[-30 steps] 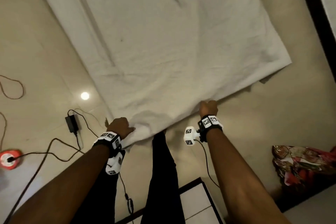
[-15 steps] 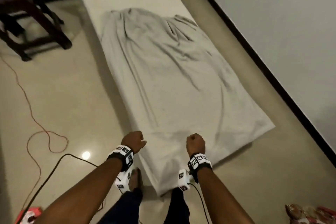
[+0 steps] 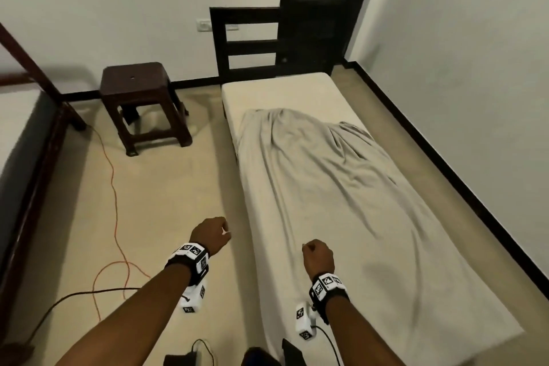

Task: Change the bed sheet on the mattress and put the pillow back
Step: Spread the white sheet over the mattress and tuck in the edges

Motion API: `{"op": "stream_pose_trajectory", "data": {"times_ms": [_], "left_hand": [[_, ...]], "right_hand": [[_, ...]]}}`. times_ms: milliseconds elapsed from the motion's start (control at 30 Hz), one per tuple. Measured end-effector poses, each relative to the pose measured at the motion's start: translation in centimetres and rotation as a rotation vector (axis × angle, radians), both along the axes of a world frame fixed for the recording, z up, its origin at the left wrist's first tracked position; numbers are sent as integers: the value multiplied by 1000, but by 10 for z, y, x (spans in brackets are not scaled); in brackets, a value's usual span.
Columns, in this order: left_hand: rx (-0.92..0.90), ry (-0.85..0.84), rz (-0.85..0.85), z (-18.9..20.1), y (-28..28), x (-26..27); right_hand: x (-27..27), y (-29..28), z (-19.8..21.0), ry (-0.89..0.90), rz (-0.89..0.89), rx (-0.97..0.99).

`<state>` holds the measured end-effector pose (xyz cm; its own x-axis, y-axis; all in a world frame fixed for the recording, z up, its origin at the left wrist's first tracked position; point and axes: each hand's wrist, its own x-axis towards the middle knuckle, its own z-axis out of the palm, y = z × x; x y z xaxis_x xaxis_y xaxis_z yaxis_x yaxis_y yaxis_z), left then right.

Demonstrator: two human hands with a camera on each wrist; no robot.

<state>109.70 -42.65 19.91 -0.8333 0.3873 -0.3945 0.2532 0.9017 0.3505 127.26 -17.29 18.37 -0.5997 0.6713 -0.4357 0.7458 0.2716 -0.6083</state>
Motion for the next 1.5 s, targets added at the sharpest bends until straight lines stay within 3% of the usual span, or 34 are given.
{"op": "stream_pose_trajectory", "data": {"times_ms": [200,433,900,1033,1300,1500], "left_hand": [[26,16,-2,3,10,-72],[23,35,-58,-8,56,-196],[-18,-34,-173,17,128,-423],[-52,-62,-264,7,146,-490],[-31,-75,-415,-11,208,-675],[-47,-98,-521,-23,269,-776]], "right_hand": [[-89,15,-1,48,-15,-40],[-218,51,-24,26,-30,-29],[-454,112,-3,-22,51,-1],[-510,128,-10,-33,23,6],[-626,168,-7,-133,-132,-27],[-671,195,-18,-85,-285,-55]]}}
